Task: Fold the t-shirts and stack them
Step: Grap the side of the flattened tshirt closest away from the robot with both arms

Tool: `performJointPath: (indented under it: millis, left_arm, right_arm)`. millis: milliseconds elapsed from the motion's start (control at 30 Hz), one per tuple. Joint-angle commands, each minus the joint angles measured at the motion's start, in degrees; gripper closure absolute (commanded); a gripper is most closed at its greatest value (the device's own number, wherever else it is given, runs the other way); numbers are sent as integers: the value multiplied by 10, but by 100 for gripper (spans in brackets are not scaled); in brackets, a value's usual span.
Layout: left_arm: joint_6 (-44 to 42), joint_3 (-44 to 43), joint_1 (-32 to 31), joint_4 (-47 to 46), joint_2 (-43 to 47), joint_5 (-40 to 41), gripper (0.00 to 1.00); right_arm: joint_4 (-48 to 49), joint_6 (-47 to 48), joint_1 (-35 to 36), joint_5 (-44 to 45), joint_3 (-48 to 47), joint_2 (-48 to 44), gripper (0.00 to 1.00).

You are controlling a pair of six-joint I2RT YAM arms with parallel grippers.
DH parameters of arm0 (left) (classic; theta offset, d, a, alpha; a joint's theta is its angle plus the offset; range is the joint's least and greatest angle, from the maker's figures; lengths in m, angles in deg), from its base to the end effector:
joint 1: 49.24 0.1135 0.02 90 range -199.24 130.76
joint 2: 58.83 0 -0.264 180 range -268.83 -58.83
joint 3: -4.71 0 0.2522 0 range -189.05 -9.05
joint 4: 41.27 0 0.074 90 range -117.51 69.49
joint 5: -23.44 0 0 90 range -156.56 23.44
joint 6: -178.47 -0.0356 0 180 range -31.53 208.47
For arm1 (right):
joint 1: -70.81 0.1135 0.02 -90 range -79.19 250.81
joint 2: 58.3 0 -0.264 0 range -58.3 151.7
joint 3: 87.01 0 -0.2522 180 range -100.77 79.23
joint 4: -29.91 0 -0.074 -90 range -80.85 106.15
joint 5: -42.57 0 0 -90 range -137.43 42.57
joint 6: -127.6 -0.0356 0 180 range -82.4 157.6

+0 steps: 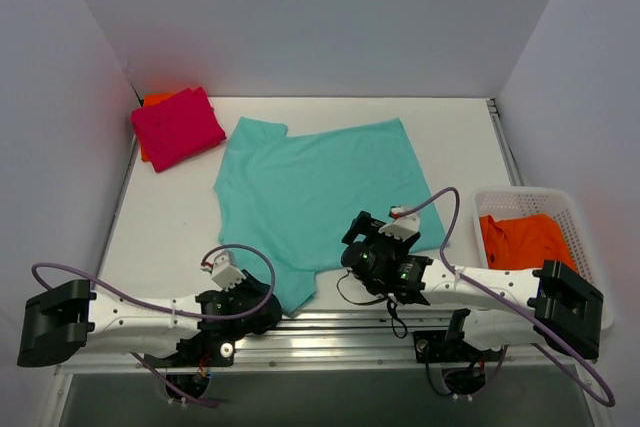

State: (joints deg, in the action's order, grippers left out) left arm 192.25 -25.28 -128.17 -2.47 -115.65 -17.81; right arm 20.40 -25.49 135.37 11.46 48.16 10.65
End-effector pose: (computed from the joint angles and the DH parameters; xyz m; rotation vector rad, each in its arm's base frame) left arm 0.0533 -0.1330 0.1318 -0.7002 2.1534 -0.5107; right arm 0.1273 0.1967 0.2057 0.5218 1.8083 0.4177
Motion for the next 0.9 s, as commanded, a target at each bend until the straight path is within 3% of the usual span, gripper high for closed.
performJointPath:
  millis: [0,100,300,400,467,600,667,867]
  left_arm:
    - [-6,3,7,-18,-6,-15,82]
    - [-20,9,23,-18,7,-15,97]
    - [-117,29,76,-24,94,-18,98]
    - [-239,30,158,-70,108,-58,98]
    - [-318,40,246,-123,107,-121,98]
    - [-404,53,354,-214,65,-221,98]
    - [-426,43,373,-234,39,-232,98]
    - [-455,12,395,-308,-59,-262,98]
  right_arm:
    - [-2,-12,-6,18,-1,0,13]
    - [3,-8,-7,18,1,2,15]
    - [5,-2,-13,10,-10,19,17]
    - [-4,-5,-14,7,-14,19,17]
    - [-1,-5,-16,-11,-13,19,16]
    - [22,2,-52,-87,13,20,13]
    - [58,9,-78,-148,31,22,12]
    - [12,-13,-94,-157,37,26,12]
